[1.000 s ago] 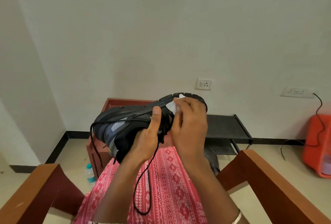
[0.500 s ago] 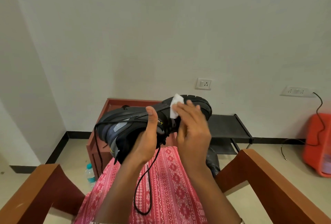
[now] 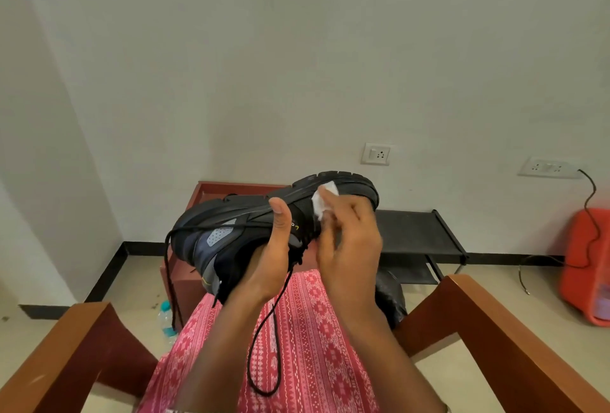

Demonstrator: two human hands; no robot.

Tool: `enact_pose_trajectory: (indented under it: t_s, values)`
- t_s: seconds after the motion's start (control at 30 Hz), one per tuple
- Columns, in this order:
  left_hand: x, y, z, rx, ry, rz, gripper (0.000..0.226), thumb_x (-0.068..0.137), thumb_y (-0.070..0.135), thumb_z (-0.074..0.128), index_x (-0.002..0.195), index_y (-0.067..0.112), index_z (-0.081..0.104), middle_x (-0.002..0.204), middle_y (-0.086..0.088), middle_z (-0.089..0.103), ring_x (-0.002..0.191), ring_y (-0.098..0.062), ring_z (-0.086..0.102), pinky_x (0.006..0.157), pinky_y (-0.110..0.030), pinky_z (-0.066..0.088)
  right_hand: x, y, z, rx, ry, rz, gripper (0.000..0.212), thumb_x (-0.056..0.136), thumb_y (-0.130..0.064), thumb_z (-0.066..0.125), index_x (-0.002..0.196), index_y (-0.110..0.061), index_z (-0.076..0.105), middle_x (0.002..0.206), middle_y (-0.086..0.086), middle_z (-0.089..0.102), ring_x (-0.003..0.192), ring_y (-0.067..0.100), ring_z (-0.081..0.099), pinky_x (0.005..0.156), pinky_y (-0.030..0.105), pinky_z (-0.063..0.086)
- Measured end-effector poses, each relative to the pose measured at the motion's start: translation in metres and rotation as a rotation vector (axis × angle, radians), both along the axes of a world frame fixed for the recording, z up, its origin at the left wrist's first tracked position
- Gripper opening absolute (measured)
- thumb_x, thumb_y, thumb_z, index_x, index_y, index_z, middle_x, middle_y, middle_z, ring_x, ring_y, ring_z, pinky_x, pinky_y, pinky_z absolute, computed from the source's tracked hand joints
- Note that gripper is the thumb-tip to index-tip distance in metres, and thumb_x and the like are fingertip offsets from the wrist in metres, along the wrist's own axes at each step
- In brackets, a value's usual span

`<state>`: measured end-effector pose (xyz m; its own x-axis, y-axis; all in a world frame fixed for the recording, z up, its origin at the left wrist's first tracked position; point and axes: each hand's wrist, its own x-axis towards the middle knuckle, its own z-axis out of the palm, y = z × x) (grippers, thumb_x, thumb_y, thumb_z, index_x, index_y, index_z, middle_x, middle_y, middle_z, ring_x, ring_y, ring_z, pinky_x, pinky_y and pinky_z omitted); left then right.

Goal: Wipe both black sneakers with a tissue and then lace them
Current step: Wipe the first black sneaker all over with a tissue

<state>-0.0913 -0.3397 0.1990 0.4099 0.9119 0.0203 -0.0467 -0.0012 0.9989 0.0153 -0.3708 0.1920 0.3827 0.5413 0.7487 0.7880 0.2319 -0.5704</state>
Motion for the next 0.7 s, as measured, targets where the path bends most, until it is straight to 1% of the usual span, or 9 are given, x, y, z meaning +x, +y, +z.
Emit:
enact_pose_trajectory:
  t_s: [0.07, 0.17, 0.27, 0.33, 0.4, 0.47, 0.53, 0.63, 0.7]
  values:
    - [0.002, 0.001, -0.003, 0.013, 0.016, -0.008, 0.119, 0.047, 0.109, 0.012, 0.128, 0.04, 0.065, 0.125, 0.005, 0.07, 0.12, -0.01, 0.062, 0.112, -0.042, 0.042, 0.006, 0.006, 0.006, -0.01, 0.021, -0.076, 0.034, 0.094, 0.001, 0.061, 0.122, -0.016, 0.069, 0.117, 0.003, 0.055, 0.101, 0.005, 0.052, 0.086, 0.004, 0.043]
    - [0.004, 0.002, -0.006, 0.042, 0.038, -0.018, 0.116, 0.051, 0.108, 0.013, 0.133, 0.041, 0.061, 0.132, 0.003, 0.066, 0.125, -0.014, 0.058, 0.114, -0.046, 0.039, 0.004, 0.007, 0.011, -0.039, -0.022, -0.104, 0.031, 0.092, 0.001, 0.061, 0.118, -0.014, 0.071, 0.12, 0.003, 0.061, 0.106, 0.009, 0.052, 0.092, 0.005, 0.04]
    - [0.004, 0.004, -0.009, 0.071, 0.078, 0.034, 0.114, 0.05, 0.107, 0.01, 0.114, 0.035, 0.071, 0.109, 0.003, 0.074, 0.106, -0.007, 0.068, 0.099, -0.032, 0.053, -0.008, -0.003, 0.019, -0.077, -0.187, 0.081, 0.022, 0.095, -0.01, 0.059, 0.11, -0.014, 0.075, 0.108, -0.002, 0.071, 0.105, 0.014, 0.058, 0.091, 0.016, 0.045]
    - [0.003, 0.0, -0.005, 0.097, 0.056, 0.038, 0.108, 0.046, 0.108, 0.017, 0.099, 0.032, 0.072, 0.092, 0.006, 0.076, 0.095, 0.0, 0.07, 0.081, -0.018, 0.055, -0.017, -0.008, 0.028, -0.107, -0.261, 0.205, 0.031, 0.098, -0.026, 0.048, 0.101, -0.012, 0.076, 0.099, -0.003, 0.073, 0.1, 0.018, 0.062, 0.086, 0.029, 0.051]
    - [0.003, -0.001, -0.005, 0.108, 0.082, 0.043, 0.115, 0.041, 0.109, 0.016, 0.097, 0.026, 0.072, 0.086, 0.007, 0.076, 0.09, -0.001, 0.071, 0.076, -0.018, 0.054, -0.012, -0.003, 0.031, -0.144, -0.284, 0.218, 0.027, 0.096, -0.023, 0.051, 0.097, -0.015, 0.077, 0.095, -0.005, 0.074, 0.096, 0.019, 0.062, 0.084, 0.029, 0.05]
    - [0.003, 0.003, -0.009, 0.107, 0.124, 0.048, 0.122, 0.043, 0.11, 0.011, 0.099, 0.021, 0.073, 0.094, 0.001, 0.075, 0.097, -0.012, 0.07, 0.091, -0.034, 0.054, 0.005, 0.007, 0.028, -0.189, -0.34, 0.096, 0.019, 0.087, -0.008, 0.067, 0.098, -0.02, 0.077, 0.097, -0.008, 0.073, 0.098, 0.018, 0.061, 0.085, 0.025, 0.047]
    - [0.003, 0.005, -0.01, 0.046, 0.122, 0.007, 0.108, 0.044, 0.11, 0.011, 0.099, 0.038, 0.069, 0.112, 0.007, 0.07, 0.113, -0.014, 0.061, 0.11, -0.045, 0.042, 0.024, 0.013, 0.026, -0.251, -0.345, -0.067, 0.033, 0.075, 0.003, 0.078, 0.1, -0.019, 0.076, 0.098, -0.005, 0.073, 0.1, 0.022, 0.06, 0.084, 0.023, 0.044]
    - [0.005, 0.0, -0.004, 0.025, 0.101, -0.04, 0.099, 0.031, 0.112, 0.012, 0.112, 0.063, 0.039, 0.138, 0.025, 0.041, 0.13, 0.0, 0.034, 0.115, -0.03, 0.02, 0.03, 0.012, 0.027, -0.288, -0.29, -0.195, 0.039, 0.069, 0.01, 0.079, 0.102, -0.012, 0.075, 0.099, 0.001, 0.073, 0.101, 0.026, 0.058, 0.079, 0.029, 0.051]
    - [0.006, -0.001, -0.005, 0.043, 0.095, -0.049, 0.115, 0.035, 0.111, 0.012, 0.127, 0.055, 0.051, 0.148, 0.013, 0.047, 0.137, -0.005, 0.04, 0.12, -0.036, 0.024, 0.021, 0.008, 0.03, -0.251, -0.33, -0.099, 0.029, 0.076, 0.002, 0.08, 0.1, -0.014, 0.076, 0.099, -0.001, 0.074, 0.101, 0.024, 0.059, 0.081, 0.027, 0.047]
